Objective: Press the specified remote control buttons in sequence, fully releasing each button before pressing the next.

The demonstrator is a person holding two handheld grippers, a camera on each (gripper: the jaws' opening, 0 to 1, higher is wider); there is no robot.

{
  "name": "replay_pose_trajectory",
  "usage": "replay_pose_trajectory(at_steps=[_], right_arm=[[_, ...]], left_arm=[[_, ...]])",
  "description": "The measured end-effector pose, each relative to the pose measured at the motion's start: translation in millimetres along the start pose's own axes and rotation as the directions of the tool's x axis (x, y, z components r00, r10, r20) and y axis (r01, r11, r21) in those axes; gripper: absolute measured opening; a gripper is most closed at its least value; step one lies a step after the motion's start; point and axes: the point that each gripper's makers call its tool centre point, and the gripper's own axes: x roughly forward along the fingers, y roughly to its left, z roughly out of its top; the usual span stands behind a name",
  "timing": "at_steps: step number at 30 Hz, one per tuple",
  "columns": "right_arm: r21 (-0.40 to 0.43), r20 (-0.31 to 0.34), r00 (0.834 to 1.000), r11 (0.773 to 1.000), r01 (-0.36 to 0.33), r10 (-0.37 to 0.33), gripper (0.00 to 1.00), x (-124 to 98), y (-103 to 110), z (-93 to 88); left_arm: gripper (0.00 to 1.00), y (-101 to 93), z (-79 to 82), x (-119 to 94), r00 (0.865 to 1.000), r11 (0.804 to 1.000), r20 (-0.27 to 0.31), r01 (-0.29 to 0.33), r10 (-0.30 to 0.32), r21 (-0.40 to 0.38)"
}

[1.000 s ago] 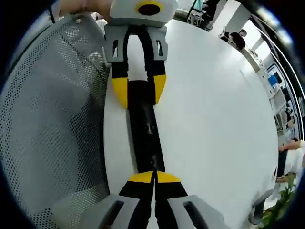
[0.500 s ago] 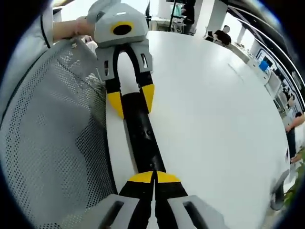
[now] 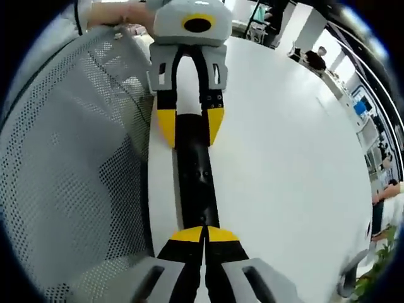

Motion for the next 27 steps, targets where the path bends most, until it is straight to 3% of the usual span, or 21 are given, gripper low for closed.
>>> replay_pose_trajectory(at_steps=[5, 9, 16, 19, 20, 27], right_arm=[[0.198, 0.104, 0.994, 0.98, 0.013, -0.034, 0.0, -1.4, -3.5, 0.4], [0.266, 0.132, 0.991, 0.964, -0.015, -0.021, 0.0, -4.1, -2.6, 4.2], [0.225, 0.139, 0.99, 0.974, -0.029, -0.002, 0.0, -1.8, -3.3, 16.6], [0.159, 0.082, 0.996, 0.987, -0.038, 0.025, 0.0, 2.5, 2.0, 10.1], [0.157, 0.114, 0.993, 0.987, -0.036, 0.018, 0.0, 1.7, 1.5, 15.9], [0.153, 0.078, 0.997, 0.988, -0.03, 0.018, 0.0, 3.1, 1.0, 14.0]], left_arm=[[0.24, 0.3, 0.1, 0.4, 1.0, 1.0, 0.0, 0.0, 0.0, 0.001], [0.24, 0.5, 0.4, 0.7, 1.0, 1.0, 0.0, -0.002, 0.002, 0.002], [0.24, 1.2, 0.7, 1.1, 1.0, 1.0, 0.001, -0.002, 0.002, 0.001], [0.24, 1.7, 0.9, 1.4, 1.0, 1.0, 0.002, -0.002, 0.002, 0.0], [0.24, 1.7, 0.9, 1.4, 1.0, 1.0, 0.002, -0.003, 0.003, 0.0], [0.24, 2.1, 1.4, 1.7, 1.0, 1.0, 0.005, -0.003, 0.003, -0.003]])
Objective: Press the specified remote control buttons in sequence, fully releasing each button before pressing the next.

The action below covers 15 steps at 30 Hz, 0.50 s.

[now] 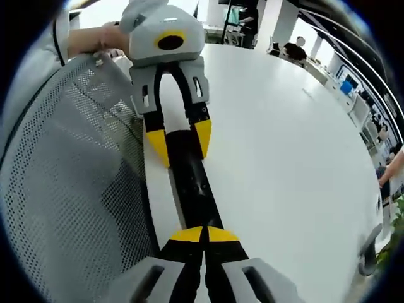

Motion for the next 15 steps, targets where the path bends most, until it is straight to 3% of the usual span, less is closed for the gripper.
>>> replay_pose_trajectory(at_steps=[5, 15], right_arm=[[-0.068, -0.052, 0.998, 0.997, 0.024, -0.027, 0.0, -0.3, -2.7, -3.2], [-0.04, -0.035, 0.999, 0.999, 0.002, -0.004, 0.0, 1.1, -3.2, -2.8]], left_arm=[[0.24, 0.2, 0.2, 0.4, 1.0, 1.0, 0.002, 0.0, 0.0, -0.001], [0.24, 0.4, -0.5, 1.1, 1.0, 1.0, 0.003, 0.001, -0.001, -0.001]])
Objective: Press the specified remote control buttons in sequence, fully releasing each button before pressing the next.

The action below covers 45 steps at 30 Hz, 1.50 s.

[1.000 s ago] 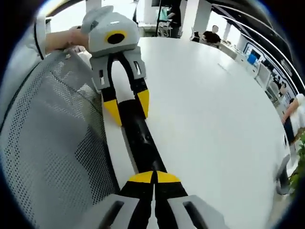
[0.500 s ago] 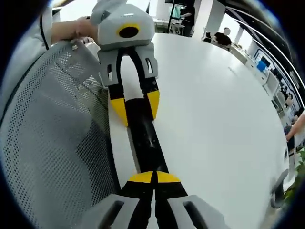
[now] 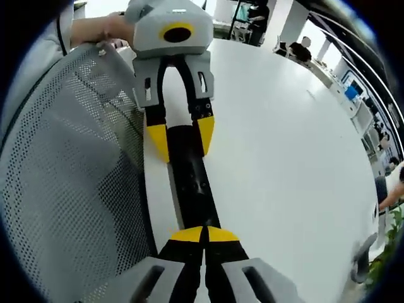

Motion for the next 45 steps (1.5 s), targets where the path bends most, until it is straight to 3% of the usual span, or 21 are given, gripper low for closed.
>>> replay_pose_trajectory(at_steps=[6, 11, 14, 24, 38, 45], right_arm=[[0.017, 0.009, 1.0, 1.0, -0.01, 0.01, 0.0, 0.4, -0.4, -0.4], [0.09, 0.082, 0.996, 0.995, -0.034, 0.026, 0.0, -2.5, -1.9, 5.9], [0.065, 0.097, 0.995, 0.997, -0.03, 0.024, 0.0, -5.6, -3.1, 13.2], [-0.011, 0.051, 0.996, 0.997, -0.07, 0.071, 0.0, 2.7, 6.4, 11.9], [-0.083, 0.001, 0.997, 0.994, -0.072, 0.072, 0.0, 3.6, 4.1, 12.4], [0.053, 0.123, 0.99, 0.996, -0.078, 0.071, 0.0, 1.0, 3.0, 13.4]], left_arm=[[0.24, -0.2, -0.5, 0.2, 1.0, 1.0, -0.002, 0.001, -0.001, 0.003], [0.24, -0.3, -0.6, 0.1, 1.0, 1.0, -0.001, 0.0, 0.0, 0.002], [0.24, -0.4, -0.5, -0.1, 1.0, 1.0, -0.001, 0.0, 0.0, 0.002], [0.24, -0.6, -0.1, -0.8, 1.0, 1.0, -0.002, 0.001, -0.001, 0.003], [0.24, -0.2, 0.1, -1.7, 1.0, 1.0, 0.0, 0.003, -0.003, 0.004], [0.24, 0.0, 0.2, -2.1, 1.0, 1.0, 0.002, 0.002, -0.002, 0.003]])
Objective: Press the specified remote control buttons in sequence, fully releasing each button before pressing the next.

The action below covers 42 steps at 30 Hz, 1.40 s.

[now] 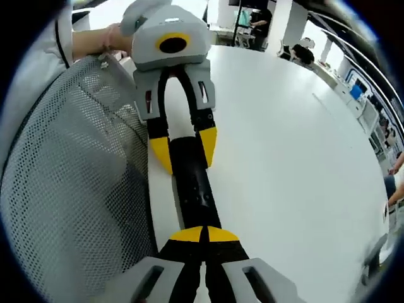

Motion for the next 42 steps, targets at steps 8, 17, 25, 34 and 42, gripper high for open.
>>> replay_pose_trajectory(at_steps=[8, 17, 25, 34, 42], right_arm=[[-0.049, -0.008, 1.0, 0.998, 0.029, -0.03, 0.02, -1.5, 0.4, -1.9], [-0.12, -0.038, 0.999, 0.993, -0.007, 0.003, 0.04, 2.7, 3.8, 0.8], [-0.163, -0.14, 0.989, 0.985, -0.064, 0.041, 0.05, 5.3, 2.4, 1.0], [-0.121, -0.113, 0.993, 0.993, 0.012, -0.025, 0.05, 5.0, 2.7, 1.0], [-0.137, 0.055, 0.997, 0.989, 0.054, -0.047, 0.07, 1.7, 0.4, 2.2]], left_arm=[[0.24, 0.0, -0.2, -0.2, 1.0, 1.0, -0.002, -0.001, 0.001, 0.001], [0.24, 0.3, -0.2, 0.2, 1.0, 1.0, -0.002, 0.0, 0.0, 0.001], [0.24, 0.3, -0.3, 0.7, 1.0, 1.0, 0.004, 0.0, 0.0, 0.0], [0.24, -0.1, 0.0, 0.9, 1.0, 1.0, -0.001, 0.007, -0.007, 0.004], [0.24, -1.1, -0.1, 0.3, 1.0, 1.0, -0.003, 0.007, -0.007, 0.007]])
